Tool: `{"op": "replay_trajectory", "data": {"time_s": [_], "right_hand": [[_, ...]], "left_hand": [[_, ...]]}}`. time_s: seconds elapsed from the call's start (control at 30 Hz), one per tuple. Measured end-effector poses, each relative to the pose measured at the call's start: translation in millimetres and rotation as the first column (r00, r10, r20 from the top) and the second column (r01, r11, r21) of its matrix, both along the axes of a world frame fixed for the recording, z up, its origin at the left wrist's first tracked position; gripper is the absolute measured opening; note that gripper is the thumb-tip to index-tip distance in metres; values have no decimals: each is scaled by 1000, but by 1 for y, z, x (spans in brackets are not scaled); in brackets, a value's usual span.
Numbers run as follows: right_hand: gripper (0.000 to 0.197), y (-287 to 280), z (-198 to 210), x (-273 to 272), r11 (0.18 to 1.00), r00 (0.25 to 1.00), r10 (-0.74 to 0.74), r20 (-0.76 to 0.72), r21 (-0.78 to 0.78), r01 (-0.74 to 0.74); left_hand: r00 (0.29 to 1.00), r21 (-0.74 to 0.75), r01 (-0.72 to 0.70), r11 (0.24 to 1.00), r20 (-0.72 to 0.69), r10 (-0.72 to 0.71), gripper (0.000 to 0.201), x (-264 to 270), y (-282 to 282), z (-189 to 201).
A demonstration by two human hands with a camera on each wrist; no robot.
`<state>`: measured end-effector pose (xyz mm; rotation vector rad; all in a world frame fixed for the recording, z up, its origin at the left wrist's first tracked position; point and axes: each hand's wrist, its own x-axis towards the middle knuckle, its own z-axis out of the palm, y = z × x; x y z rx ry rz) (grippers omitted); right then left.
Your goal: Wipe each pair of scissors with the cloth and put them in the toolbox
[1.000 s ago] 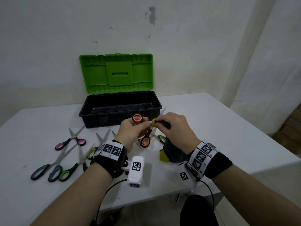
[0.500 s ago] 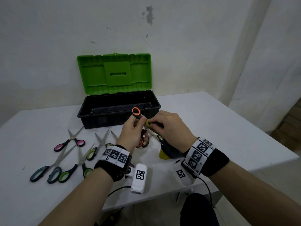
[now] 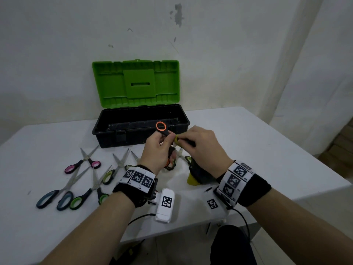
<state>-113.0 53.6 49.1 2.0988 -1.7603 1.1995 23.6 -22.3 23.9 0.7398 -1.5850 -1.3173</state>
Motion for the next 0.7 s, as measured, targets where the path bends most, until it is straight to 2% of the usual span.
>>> {"op": "replay_trajectory", "data": {"time_s": [0.13,0.17,0.23,0.33,0.4,0.53,0.6,0.7], "right_hand": [[14,-10,8,-27,976,975,-217,52,19,216],[14,-10,10,-33,973,971,-232,63,5,232],[11,-6,12,-31,988,988,-146,42,-39,147],[8,0,3,-15,1000,999,23,-36,-15,-24],[7,-2,0,-19,1000,1000,-1,-3,-21,1],[7,-6,6,-40,973,974,-188,125,-113,202],[9,-3,8,-35,977,981,-160,109,-124,173],[11,1,3,-14,999,999,-34,15,-36,34]], "left_hand": [[998,-15,-4,1000,60,5,13,5,-1,-2],[998,-3,-3,1000,64,4,13,6,-2,-2],[998,19,-13,1000,57,12,13,5,-4,-2],[1000,62,-4,998,25,2,15,2,-5,-1],[1000,94,14,995,6,-15,15,1,-5,-1],[1000,106,15,994,11,-16,14,4,-3,-3],[1000,83,-3,997,29,1,14,4,-3,-4],[1000,45,5,999,24,-6,15,1,-2,-3]]}}
